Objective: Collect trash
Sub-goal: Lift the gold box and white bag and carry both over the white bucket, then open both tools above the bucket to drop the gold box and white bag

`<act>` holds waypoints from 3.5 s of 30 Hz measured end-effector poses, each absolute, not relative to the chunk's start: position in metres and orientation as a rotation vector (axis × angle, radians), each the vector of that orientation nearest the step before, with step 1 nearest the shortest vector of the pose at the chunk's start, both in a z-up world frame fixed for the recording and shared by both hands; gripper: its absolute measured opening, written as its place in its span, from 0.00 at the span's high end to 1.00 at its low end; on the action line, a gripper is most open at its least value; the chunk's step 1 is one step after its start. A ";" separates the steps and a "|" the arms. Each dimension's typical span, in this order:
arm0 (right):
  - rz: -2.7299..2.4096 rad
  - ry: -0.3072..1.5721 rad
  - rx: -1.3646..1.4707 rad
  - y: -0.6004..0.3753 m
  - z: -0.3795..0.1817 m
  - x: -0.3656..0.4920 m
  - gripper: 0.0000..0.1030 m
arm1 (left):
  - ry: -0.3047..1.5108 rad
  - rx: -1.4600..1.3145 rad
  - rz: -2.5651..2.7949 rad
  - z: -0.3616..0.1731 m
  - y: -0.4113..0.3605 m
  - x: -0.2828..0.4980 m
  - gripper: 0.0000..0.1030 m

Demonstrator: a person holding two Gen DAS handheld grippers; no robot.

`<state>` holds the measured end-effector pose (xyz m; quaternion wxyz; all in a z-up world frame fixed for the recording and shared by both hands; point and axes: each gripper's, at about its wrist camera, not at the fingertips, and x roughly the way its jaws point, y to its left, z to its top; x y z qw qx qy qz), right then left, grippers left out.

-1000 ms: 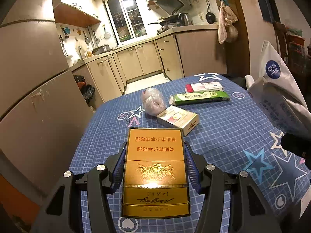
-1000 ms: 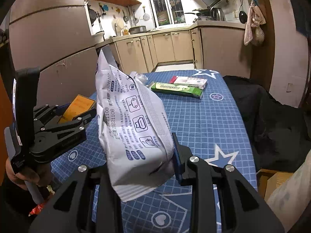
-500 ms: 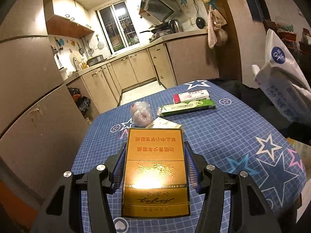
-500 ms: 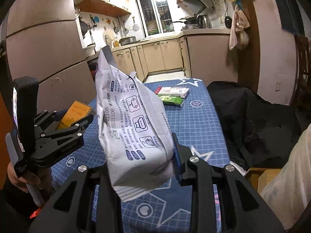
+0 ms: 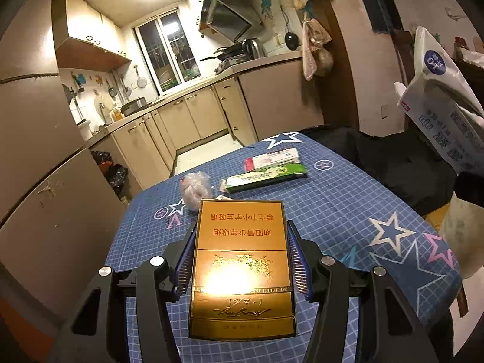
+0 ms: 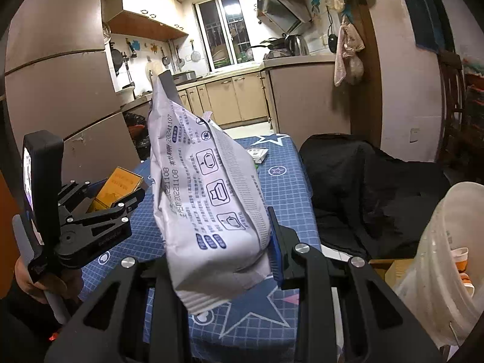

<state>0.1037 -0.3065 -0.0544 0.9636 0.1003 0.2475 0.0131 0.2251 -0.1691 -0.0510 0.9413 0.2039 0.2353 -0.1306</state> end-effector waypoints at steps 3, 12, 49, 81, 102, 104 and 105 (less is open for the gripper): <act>0.016 0.504 0.204 -0.308 -0.054 0.101 0.73 | 0.492 0.416 -0.289 -0.054 -0.174 0.222 0.45; 0.004 0.520 0.201 -0.306 -0.056 0.101 0.73 | 0.509 0.430 -0.343 -0.061 -0.185 0.213 0.45; -0.384 0.395 0.299 -0.445 -0.045 -0.002 0.73 | 0.377 0.556 -0.680 -0.041 -0.370 0.158 0.45; -0.724 0.494 0.373 -0.541 -0.083 -0.057 0.73 | 0.540 0.552 -1.164 -0.073 -0.546 0.113 0.44; -0.725 0.476 0.372 -0.544 -0.085 -0.051 0.38 | 0.500 0.577 -1.145 -0.077 -0.546 0.110 0.25; -0.725 0.475 0.371 -0.543 -0.084 -0.050 0.38 | 0.491 0.579 -1.138 -0.075 -0.545 0.109 0.25; -0.725 0.475 0.372 -0.543 -0.084 -0.049 0.38 | 0.487 0.578 -1.132 -0.074 -0.543 0.110 0.25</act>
